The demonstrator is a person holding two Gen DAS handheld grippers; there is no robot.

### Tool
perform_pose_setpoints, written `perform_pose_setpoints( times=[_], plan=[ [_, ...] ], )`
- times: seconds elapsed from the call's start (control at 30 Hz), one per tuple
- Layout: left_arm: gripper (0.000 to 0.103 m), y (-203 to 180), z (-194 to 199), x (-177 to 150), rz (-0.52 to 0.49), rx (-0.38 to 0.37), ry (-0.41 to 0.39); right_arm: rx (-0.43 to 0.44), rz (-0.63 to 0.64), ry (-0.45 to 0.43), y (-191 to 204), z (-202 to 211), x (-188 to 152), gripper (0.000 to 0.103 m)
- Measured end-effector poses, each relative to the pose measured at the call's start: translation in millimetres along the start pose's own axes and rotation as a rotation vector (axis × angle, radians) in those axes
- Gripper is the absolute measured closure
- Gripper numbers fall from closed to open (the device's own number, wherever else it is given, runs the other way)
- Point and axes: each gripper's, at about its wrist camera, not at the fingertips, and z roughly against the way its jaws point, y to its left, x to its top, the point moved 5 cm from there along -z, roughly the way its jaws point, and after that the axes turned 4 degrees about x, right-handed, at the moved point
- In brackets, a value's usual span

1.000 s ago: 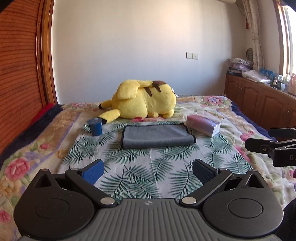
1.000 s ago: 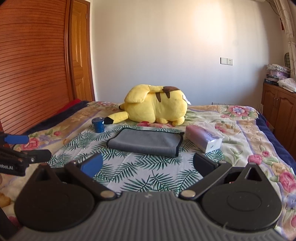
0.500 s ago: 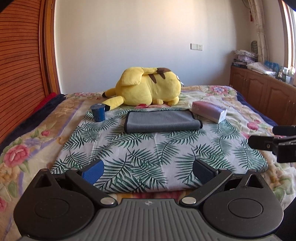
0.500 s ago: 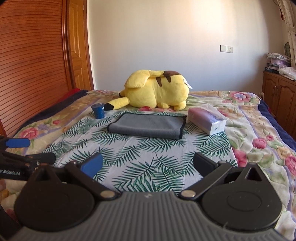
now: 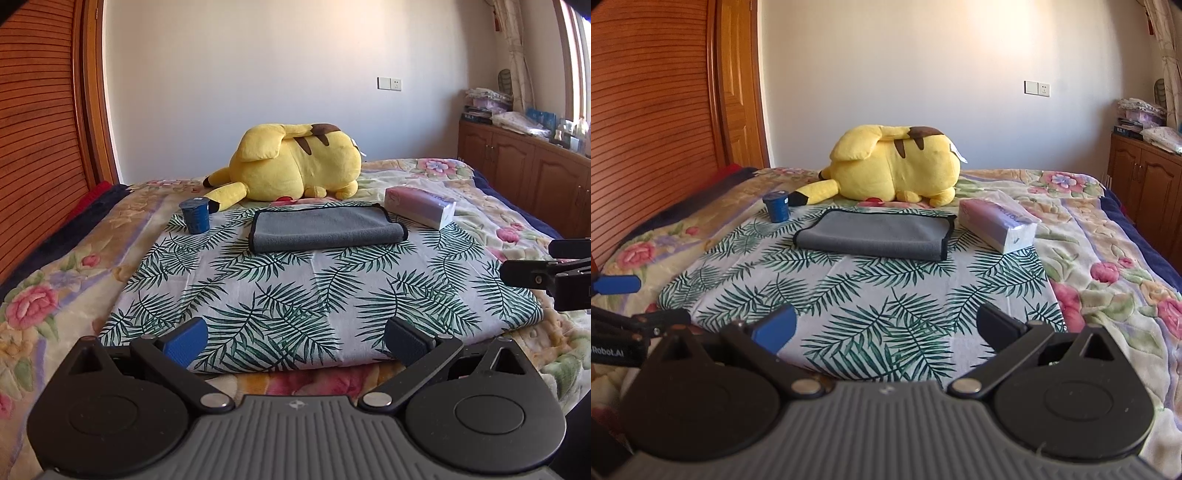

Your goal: Fold towel

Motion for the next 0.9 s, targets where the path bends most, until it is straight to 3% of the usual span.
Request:
perform_pose_setpoints(
  times=[0.27, 0.9],
  plan=[
    [0.016, 3, 2, 1, 0.011, -0.003, -0.009, -0.006, -0.008, -0.008, -3, 1, 0, 0.0],
    [0.016, 10, 21, 15, 0.044, 0.011, -0.123, -0.03, -0.003, -0.111, -7, 15, 6, 0.0]
  ],
)
